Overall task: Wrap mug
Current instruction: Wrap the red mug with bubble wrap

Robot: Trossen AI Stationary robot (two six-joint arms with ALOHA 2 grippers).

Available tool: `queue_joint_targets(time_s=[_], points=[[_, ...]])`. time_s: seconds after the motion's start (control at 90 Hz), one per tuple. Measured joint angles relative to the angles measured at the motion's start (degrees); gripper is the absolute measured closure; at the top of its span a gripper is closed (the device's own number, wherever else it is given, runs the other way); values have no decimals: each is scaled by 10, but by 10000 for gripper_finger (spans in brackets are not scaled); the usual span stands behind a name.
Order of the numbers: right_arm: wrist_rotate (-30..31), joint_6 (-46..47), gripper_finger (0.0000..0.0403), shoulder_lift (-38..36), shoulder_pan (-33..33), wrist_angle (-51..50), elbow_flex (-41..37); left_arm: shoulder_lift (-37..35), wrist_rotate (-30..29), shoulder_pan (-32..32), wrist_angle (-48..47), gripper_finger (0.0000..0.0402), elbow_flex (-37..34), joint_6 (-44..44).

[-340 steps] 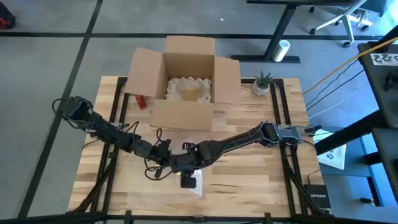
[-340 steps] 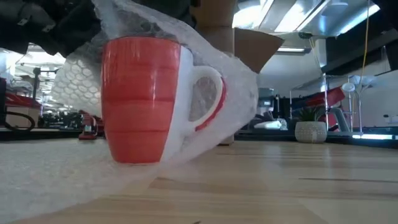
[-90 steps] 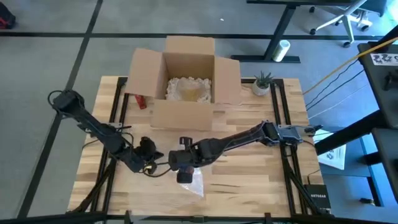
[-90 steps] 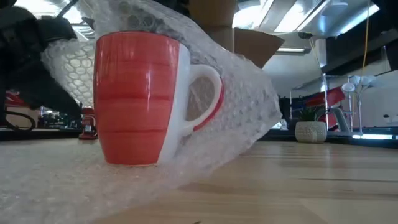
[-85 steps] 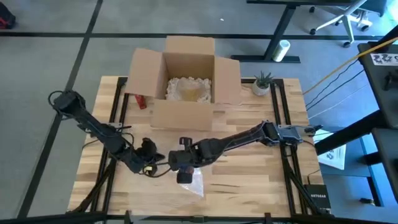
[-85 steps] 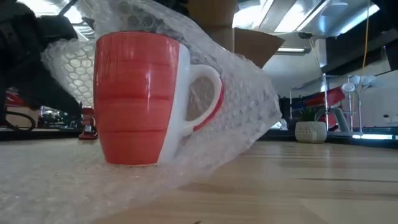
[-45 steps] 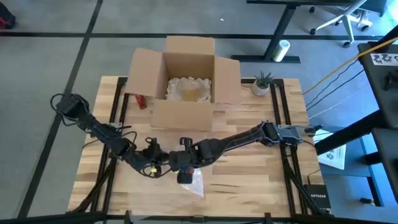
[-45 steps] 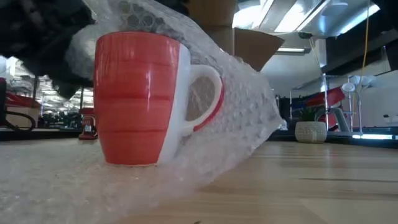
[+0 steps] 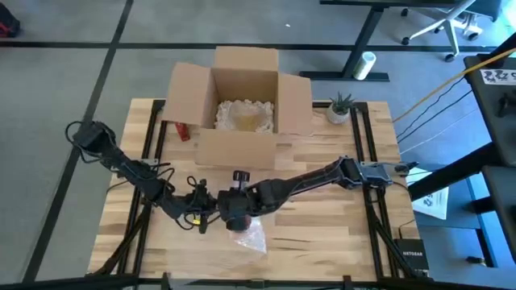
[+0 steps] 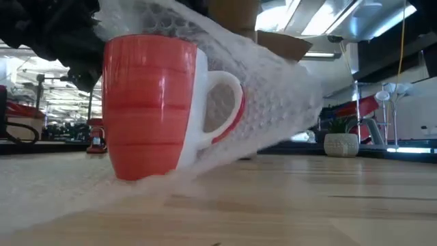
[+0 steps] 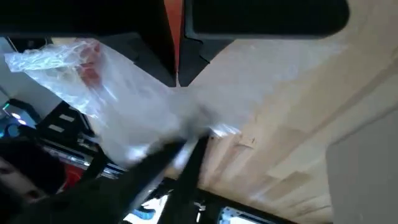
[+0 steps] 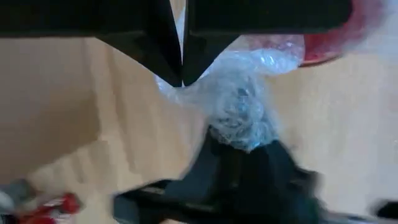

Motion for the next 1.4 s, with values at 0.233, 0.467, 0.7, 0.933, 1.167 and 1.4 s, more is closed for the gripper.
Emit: queue_joint_targets(time_s=[0.233,0.467,0.7,0.933,1.167,1.4], points=[[-148,-1,403,-1,1,1,0,0,2,-5,26,401,0,24],[-215,23,403,7,1,-37,1,0,18,-7,78,401,3,63],[-215,29,403,15,4,-4,-55,-7,18,-26,80,401,4,61],[-225,37,403,13,3,64,-119,-17,4,-57,4,401,4,-16],[-230,37,403,17,4,65,-77,-9,-22,-52,-75,401,4,-92],[-229,36,403,17,4,41,-35,-9,2,-31,21,401,4,-1]])
